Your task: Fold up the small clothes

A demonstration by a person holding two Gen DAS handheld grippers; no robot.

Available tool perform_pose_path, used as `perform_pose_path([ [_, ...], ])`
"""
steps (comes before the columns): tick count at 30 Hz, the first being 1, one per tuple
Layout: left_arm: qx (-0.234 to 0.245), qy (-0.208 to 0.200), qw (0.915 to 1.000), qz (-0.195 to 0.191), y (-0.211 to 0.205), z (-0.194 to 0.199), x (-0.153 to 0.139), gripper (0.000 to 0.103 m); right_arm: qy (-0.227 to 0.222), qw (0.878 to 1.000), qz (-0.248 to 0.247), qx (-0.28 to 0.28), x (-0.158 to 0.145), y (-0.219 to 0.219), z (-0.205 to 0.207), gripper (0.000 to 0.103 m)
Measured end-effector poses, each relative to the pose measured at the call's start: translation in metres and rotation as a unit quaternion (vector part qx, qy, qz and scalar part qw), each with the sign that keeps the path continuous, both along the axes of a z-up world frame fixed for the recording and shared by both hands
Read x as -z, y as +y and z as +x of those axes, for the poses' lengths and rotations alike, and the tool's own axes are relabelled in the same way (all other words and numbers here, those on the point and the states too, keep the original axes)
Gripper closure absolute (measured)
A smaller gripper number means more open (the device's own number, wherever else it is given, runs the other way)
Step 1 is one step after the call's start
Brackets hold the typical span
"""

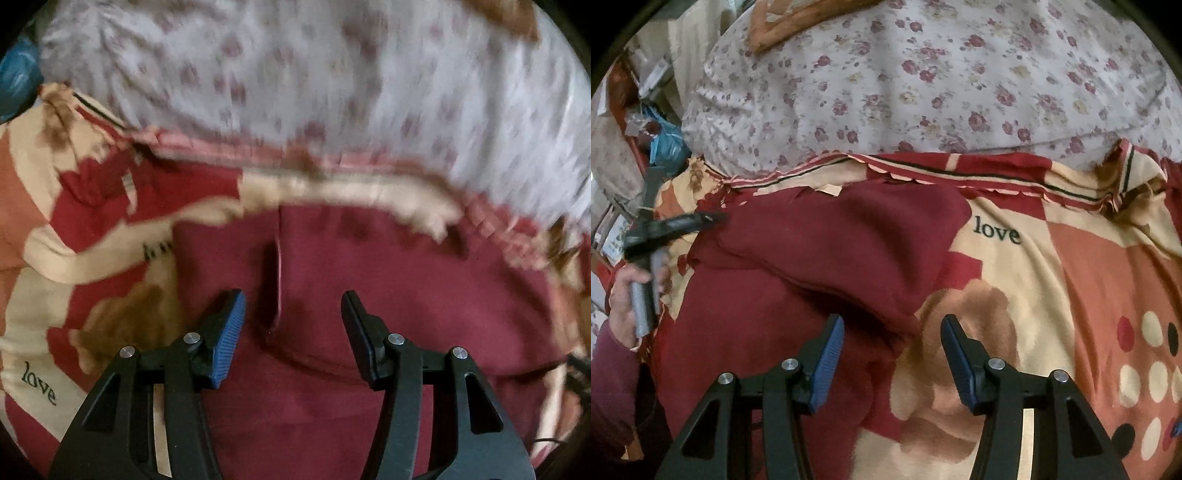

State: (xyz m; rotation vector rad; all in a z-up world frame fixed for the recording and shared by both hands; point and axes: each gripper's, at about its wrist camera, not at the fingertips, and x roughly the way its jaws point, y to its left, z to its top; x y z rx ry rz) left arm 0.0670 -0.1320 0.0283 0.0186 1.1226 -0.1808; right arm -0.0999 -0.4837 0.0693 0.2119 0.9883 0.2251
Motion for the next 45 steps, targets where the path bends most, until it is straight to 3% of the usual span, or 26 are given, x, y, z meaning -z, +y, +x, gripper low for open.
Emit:
perform_pose_path([
  [2, 0.003, -0.002, 0.9999, 0.010, -0.005, 0.001, 0.009, 0.050, -0.001, 1.000, -0.002, 0.000, -0.001, -0.001, 0.001, 0.051],
  [4, 0.004, -0.017, 0.9997, 0.015, -0.008, 0.000, 0.003, 0.079, -0.002, 1.000, -0.004, 0.004, -0.002, -0.001, 0.002, 0.051],
  [6, 0.006, -0.024, 0.9996, -0.012, -0.002, 0.002, -0.010, 0.095, -0.003, 1.000, -0.003, 0.007, -0.002, -0.002, 0.007, 0.051],
  [10, -0.005, -0.049, 0.9976, -0.050, 0.025, -0.003, -0.036, 0.099, -0.014, 1.000, -0.001, 0.015, -0.006, -0.002, 0.022, 0.051],
  [15, -0.035, -0.040, 0.9960, -0.072, 0.061, -0.011, -0.035, 0.099, -0.011, 0.999, 0.021, 0.038, -0.006, -0.005, 0.044, 0.050],
  [18, -0.033, -0.043, 0.9953, -0.081, 0.064, -0.020, -0.037, 0.099, -0.006, 0.999, 0.024, 0.040, -0.003, -0.003, 0.049, 0.049],
  [21, -0.032, -0.028, 0.9926, -0.114, 0.059, -0.018, -0.037, 0.098, 0.003, 0.999, 0.030, 0.044, 0.002, -0.005, 0.050, 0.046],
  [26, -0.021, -0.032, 0.9969, -0.069, 0.031, -0.014, -0.033, 0.071, 0.008, 0.998, 0.036, 0.045, 0.006, -0.006, 0.046, 0.045],
  [28, -0.018, -0.033, 0.9983, -0.045, 0.020, -0.013, -0.027, 0.054, 0.010, 0.998, 0.036, 0.045, 0.007, -0.007, 0.044, 0.044],
  [30, -0.015, -0.026, 0.9995, -0.008, 0.007, -0.009, -0.016, 0.050, 0.011, 0.998, 0.038, 0.046, 0.008, -0.009, 0.043, 0.044],
  [33, 0.005, -0.004, 0.9998, 0.020, -0.007, -0.006, 0.002, 0.050, 0.012, 0.998, 0.043, 0.048, 0.010, -0.010, 0.043, 0.044],
  [35, 0.014, -0.023, 0.9992, 0.030, -0.013, -0.008, 0.004, 0.057, 0.012, 0.998, 0.042, 0.050, 0.010, -0.011, 0.042, 0.044],
  [36, 0.013, -0.033, 0.9989, 0.030, -0.012, -0.009, 0.000, 0.082, 0.012, 0.998, 0.041, 0.052, 0.010, -0.011, 0.041, 0.044],
  [37, 0.010, -0.032, 0.9992, 0.022, -0.009, -0.008, -0.003, 0.094, 0.012, 0.998, 0.038, 0.051, 0.010, -0.012, 0.041, 0.044],
  [39, 0.000, -0.031, 0.9992, -0.026, 0.008, -0.005, -0.014, 0.094, 0.009, 0.998, 0.036, 0.056, 0.008, -0.015, 0.043, 0.044],
  [42, -0.015, -0.046, 0.9975, -0.052, 0.033, -0.007, -0.031, 0.094, 0.000, 0.997, 0.037, 0.069, 0.005, -0.022, 0.048, 0.044],
  [45, -0.044, -0.045, 0.9960, -0.063, 0.055, -0.007, -0.033, 0.094, -0.008, 0.994, 0.048, 0.096, 0.004, -0.032, 0.058, 0.029],
])
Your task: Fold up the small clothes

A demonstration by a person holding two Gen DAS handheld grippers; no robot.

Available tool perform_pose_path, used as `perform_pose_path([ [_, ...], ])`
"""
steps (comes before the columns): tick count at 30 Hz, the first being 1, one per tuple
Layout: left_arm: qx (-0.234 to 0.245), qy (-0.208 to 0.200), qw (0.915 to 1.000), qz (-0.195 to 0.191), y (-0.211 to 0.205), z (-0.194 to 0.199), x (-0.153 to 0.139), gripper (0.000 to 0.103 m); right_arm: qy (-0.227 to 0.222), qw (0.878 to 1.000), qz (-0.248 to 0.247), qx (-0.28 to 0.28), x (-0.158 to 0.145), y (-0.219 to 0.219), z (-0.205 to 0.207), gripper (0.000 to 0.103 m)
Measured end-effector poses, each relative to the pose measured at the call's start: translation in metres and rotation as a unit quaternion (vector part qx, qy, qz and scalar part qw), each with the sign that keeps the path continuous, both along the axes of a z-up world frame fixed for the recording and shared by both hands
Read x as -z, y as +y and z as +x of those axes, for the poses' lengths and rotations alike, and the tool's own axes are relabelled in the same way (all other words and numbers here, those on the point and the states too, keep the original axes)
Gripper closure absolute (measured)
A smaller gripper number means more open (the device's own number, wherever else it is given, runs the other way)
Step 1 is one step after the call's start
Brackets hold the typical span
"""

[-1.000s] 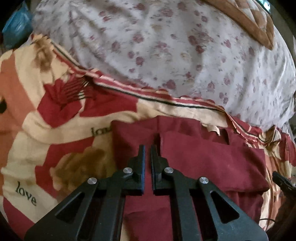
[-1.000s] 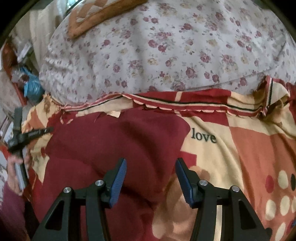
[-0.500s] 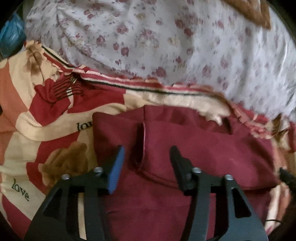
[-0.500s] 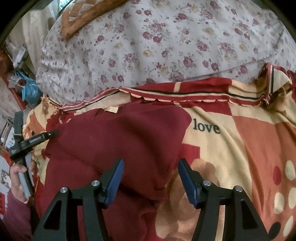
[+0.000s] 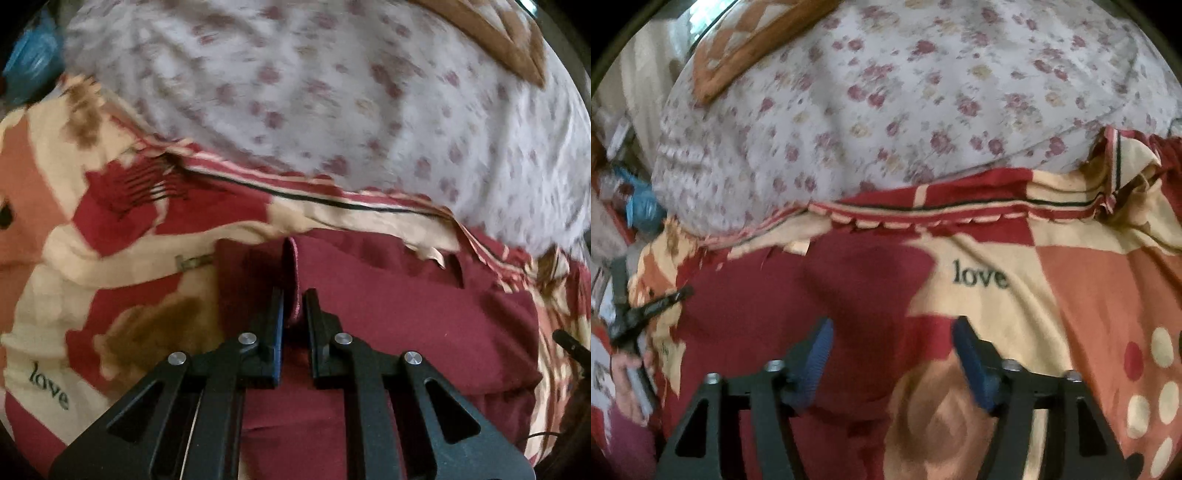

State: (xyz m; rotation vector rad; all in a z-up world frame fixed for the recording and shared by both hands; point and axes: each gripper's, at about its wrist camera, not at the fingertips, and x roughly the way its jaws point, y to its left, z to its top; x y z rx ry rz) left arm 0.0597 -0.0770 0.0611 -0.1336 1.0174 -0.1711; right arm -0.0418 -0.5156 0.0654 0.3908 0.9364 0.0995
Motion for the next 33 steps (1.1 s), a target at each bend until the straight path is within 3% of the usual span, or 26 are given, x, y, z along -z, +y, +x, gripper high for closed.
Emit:
perform_pose_path([
  [2, -0.003, 0.012, 0.9999, -0.010, 0.008, -0.002, 0.006, 0.094, 0.005, 1.000, 0.009, 0.007, 0.003, -0.001, 0.009, 0.028],
  [8, 0.017, 0.007, 0.9998, 0.012, -0.007, -0.015, 0.016, 0.094, 0.041, 0.999, 0.018, -0.011, 0.028, 0.018, 0.051, 0.028],
  [9, 0.019, 0.005, 0.9996, 0.022, -0.010, -0.016, 0.017, 0.094, 0.050, 0.999, 0.007, -0.016, 0.033, 0.022, 0.060, 0.049],
  [10, 0.020, 0.005, 0.9995, 0.024, -0.010, -0.018, 0.017, 0.093, 0.058, 0.998, -0.023, -0.024, 0.036, 0.026, 0.068, 0.088],
  [11, 0.023, 0.009, 0.9995, 0.022, -0.010, -0.018, 0.018, 0.093, 0.057, 0.997, -0.050, -0.028, 0.037, 0.028, 0.073, 0.089],
  [13, 0.031, 0.017, 0.9993, 0.014, -0.011, -0.019, 0.020, 0.092, 0.046, 0.993, -0.107, 0.002, 0.038, 0.023, 0.081, 0.089],
  [17, 0.031, 0.018, 0.9992, 0.018, -0.012, -0.021, 0.021, 0.092, 0.056, 0.995, -0.081, 0.023, 0.035, 0.012, 0.072, 0.088],
  [21, 0.025, 0.024, 0.9993, 0.016, -0.012, -0.020, 0.023, 0.092, 0.030, 0.997, -0.074, -0.021, 0.008, 0.024, 0.032, 0.053],
  [23, 0.026, 0.024, 0.9992, 0.017, -0.012, -0.022, 0.024, 0.088, 0.037, 0.995, -0.070, -0.055, 0.007, 0.035, 0.014, 0.052],
  [27, 0.027, 0.031, 0.9991, 0.012, -0.008, -0.029, 0.023, 0.088, 0.078, 0.975, -0.196, -0.074, 0.032, 0.053, -0.014, 0.052],
  [29, 0.030, 0.033, 0.9990, 0.008, -0.005, -0.035, 0.019, 0.086, 0.070, 0.983, -0.160, -0.060, 0.029, 0.042, -0.022, 0.052],
  [31, 0.033, 0.028, 0.9990, 0.007, -0.001, -0.044, 0.013, 0.075, 0.057, 0.991, -0.116, -0.044, 0.015, 0.030, -0.029, 0.052],
  [33, 0.031, 0.023, 0.9992, 0.009, 0.002, -0.053, 0.010, 0.073, 0.035, 0.991, -0.126, -0.035, 0.000, 0.029, -0.033, 0.052],
])
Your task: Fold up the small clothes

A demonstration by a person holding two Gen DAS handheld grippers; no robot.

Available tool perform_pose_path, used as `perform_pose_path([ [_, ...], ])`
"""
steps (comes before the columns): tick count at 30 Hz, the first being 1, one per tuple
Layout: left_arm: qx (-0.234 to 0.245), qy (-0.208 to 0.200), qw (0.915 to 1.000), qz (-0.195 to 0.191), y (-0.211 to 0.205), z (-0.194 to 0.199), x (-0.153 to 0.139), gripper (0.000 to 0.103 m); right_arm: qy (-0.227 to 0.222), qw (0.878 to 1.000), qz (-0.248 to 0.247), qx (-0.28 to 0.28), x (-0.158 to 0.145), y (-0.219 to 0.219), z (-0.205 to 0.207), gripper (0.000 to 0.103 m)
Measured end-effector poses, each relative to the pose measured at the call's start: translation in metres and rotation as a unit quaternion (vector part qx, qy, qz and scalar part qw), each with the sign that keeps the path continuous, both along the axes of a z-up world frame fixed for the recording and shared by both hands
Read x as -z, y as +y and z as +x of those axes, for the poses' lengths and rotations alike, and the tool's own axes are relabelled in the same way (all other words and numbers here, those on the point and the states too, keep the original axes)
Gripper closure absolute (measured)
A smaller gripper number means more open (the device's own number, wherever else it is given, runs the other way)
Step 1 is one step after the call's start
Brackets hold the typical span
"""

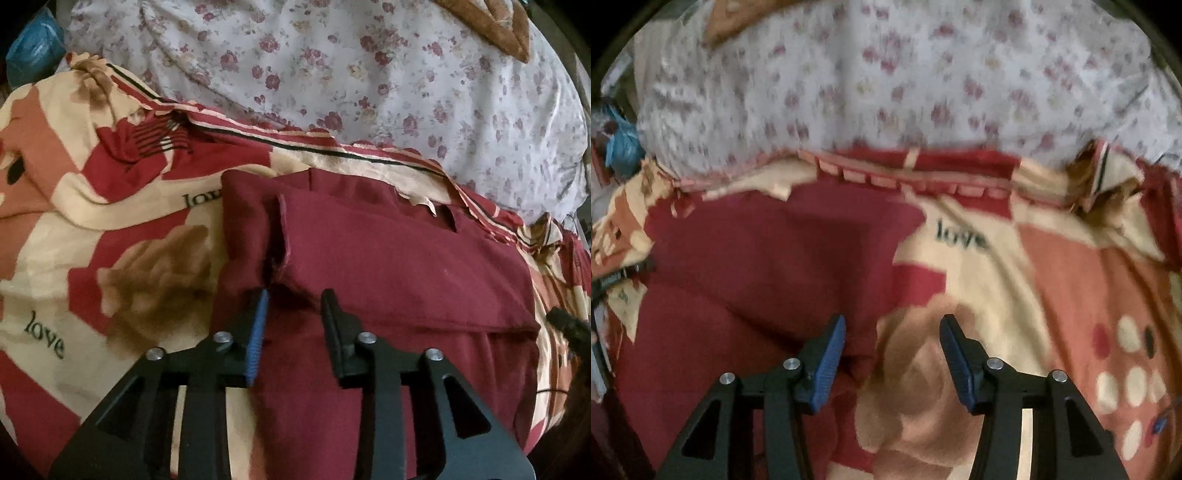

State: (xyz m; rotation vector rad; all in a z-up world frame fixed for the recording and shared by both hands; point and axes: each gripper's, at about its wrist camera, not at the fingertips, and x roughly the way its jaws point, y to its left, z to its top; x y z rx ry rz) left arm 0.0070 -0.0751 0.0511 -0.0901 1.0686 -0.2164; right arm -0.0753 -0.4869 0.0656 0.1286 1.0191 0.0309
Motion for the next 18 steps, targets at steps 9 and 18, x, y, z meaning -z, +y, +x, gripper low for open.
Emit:
perform_pose_path([
  [9, -0.012, 0.028, 0.9995, 0.009, 0.011, -0.032, 0.014, 0.063, 0.034, 0.998, 0.034, -0.032, 0.011, 0.025, 0.013, 0.052],
  [18, -0.019, 0.035, 0.9992, -0.011, 0.031, -0.085, 0.007, 0.063, 0.051, 0.998, -0.018, -0.022, 0.021, 0.015, -0.019, 0.071],
])
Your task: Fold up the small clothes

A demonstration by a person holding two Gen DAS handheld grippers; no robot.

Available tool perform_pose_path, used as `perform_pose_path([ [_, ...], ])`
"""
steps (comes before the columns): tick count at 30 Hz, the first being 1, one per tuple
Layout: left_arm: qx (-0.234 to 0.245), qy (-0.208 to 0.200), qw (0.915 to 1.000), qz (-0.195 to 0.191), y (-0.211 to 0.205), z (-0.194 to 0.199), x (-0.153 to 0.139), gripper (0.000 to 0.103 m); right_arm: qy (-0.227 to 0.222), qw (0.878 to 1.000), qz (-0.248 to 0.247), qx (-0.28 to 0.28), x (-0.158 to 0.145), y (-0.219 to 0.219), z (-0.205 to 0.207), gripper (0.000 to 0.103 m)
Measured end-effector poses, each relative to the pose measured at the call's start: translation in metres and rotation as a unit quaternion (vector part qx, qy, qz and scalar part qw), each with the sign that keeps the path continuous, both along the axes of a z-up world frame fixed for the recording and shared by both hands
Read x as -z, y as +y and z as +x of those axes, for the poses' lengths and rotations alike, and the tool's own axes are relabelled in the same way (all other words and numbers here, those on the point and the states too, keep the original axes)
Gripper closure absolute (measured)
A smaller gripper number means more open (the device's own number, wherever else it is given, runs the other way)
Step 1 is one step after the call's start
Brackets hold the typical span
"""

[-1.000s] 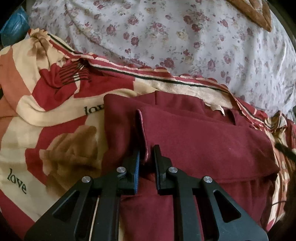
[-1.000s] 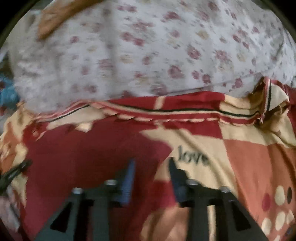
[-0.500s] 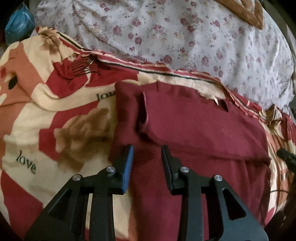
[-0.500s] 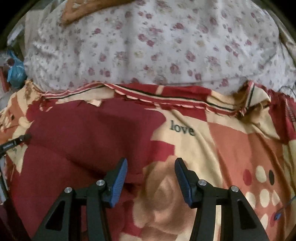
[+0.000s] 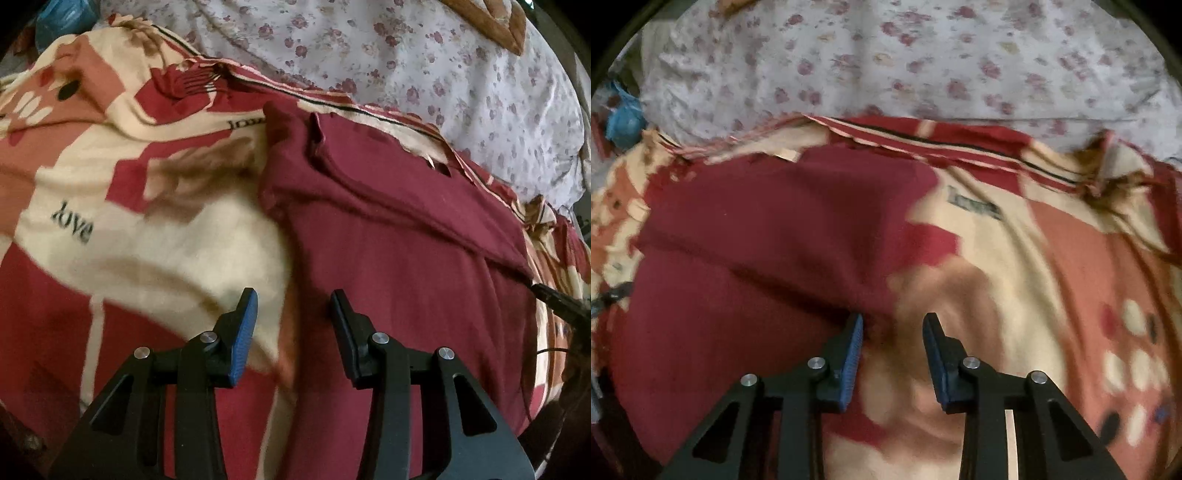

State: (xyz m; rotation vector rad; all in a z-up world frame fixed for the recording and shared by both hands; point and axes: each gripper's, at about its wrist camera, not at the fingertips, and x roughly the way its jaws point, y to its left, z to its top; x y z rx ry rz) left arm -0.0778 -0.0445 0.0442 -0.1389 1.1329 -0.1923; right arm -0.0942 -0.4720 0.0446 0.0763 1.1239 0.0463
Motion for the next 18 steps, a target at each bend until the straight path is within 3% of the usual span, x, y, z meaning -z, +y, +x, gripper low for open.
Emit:
perform_pose_path([
  [4, 0.011, -0.001, 0.9999, 0.009, -0.001, -0.023, -0.005, 0.063, -0.002, 0.997, 0.071, 0.001, -0.016, -0.020, -0.032, 0.070],
  [7, 0.021, -0.006, 0.9994, 0.026, -0.003, -0.042, -0.008, 0.063, -0.009, 0.997, 0.075, -0.024, -0.031, -0.020, -0.063, 0.052],
  [12, 0.033, -0.015, 0.9981, 0.050, -0.006, -0.071, -0.011, 0.063, -0.008, 0.994, 0.073, -0.082, -0.034, -0.001, -0.109, 0.052],
  [18, 0.035, -0.014, 0.9978, 0.055, -0.006, -0.092, -0.012, 0.063, 0.013, 0.990, 0.092, -0.110, -0.006, 0.024, -0.138, 0.052],
])
